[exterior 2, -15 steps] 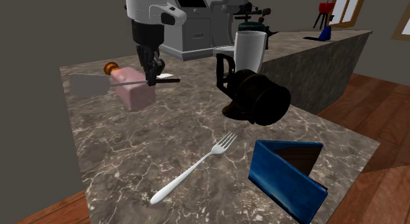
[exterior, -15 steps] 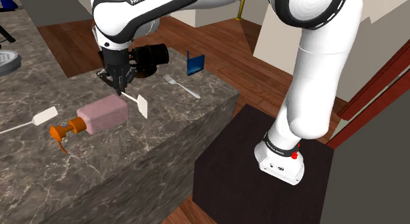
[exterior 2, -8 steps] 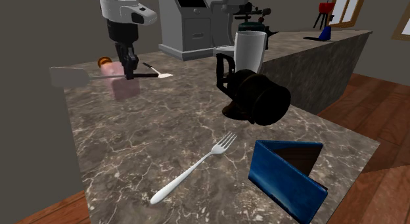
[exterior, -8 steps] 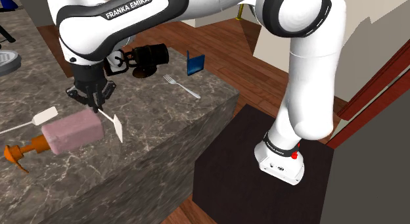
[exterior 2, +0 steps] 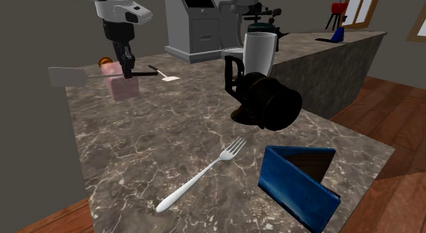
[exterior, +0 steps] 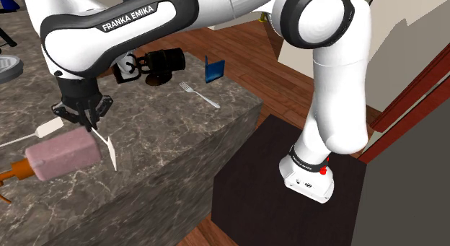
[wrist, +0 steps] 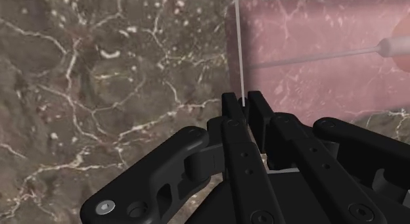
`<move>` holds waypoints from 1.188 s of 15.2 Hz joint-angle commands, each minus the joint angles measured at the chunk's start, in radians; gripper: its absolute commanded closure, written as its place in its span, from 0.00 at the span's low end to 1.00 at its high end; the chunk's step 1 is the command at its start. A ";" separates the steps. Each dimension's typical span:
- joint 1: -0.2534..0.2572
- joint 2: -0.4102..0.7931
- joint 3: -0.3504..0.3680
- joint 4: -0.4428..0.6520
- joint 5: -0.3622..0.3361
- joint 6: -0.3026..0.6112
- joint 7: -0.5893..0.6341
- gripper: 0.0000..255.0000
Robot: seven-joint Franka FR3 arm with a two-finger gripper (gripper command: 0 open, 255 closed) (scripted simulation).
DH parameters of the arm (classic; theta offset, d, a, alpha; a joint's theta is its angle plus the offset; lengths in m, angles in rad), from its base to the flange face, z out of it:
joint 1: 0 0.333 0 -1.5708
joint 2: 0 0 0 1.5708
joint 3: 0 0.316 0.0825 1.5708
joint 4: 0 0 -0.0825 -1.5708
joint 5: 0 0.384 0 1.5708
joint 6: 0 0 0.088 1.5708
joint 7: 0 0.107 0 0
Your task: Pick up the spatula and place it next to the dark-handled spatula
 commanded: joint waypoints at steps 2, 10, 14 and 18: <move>0.008 0.044 0.004 -0.026 0.003 0.032 -0.005 1.00; 0.017 0.080 -0.007 -0.067 0.005 0.108 -0.015 1.00; 0.021 0.080 -0.013 -0.067 0.008 0.108 -0.017 1.00; 0.027 0.076 -0.017 -0.051 0.009 0.091 -0.014 0.00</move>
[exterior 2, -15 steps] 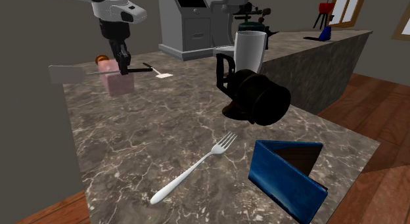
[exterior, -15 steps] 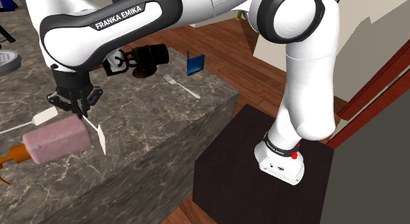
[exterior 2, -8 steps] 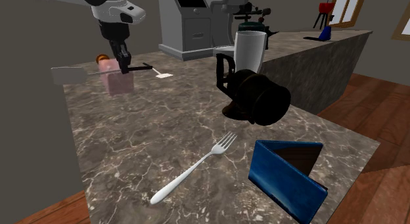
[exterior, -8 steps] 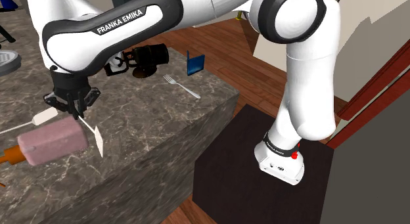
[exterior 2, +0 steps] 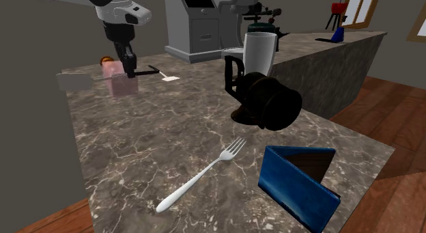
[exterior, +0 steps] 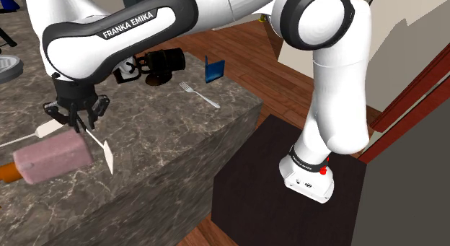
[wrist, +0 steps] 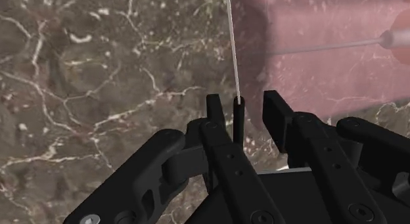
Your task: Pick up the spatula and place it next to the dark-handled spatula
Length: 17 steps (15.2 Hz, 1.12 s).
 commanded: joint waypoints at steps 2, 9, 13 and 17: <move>0.008 0.095 0.004 -0.011 0.001 -0.004 0.004 0.00; -0.016 0.010 0.008 -0.022 0.018 -0.080 -0.013 0.00; -0.016 0.010 0.008 -0.022 0.018 -0.080 -0.013 0.00; -0.016 0.010 0.008 -0.022 0.018 -0.080 -0.013 0.00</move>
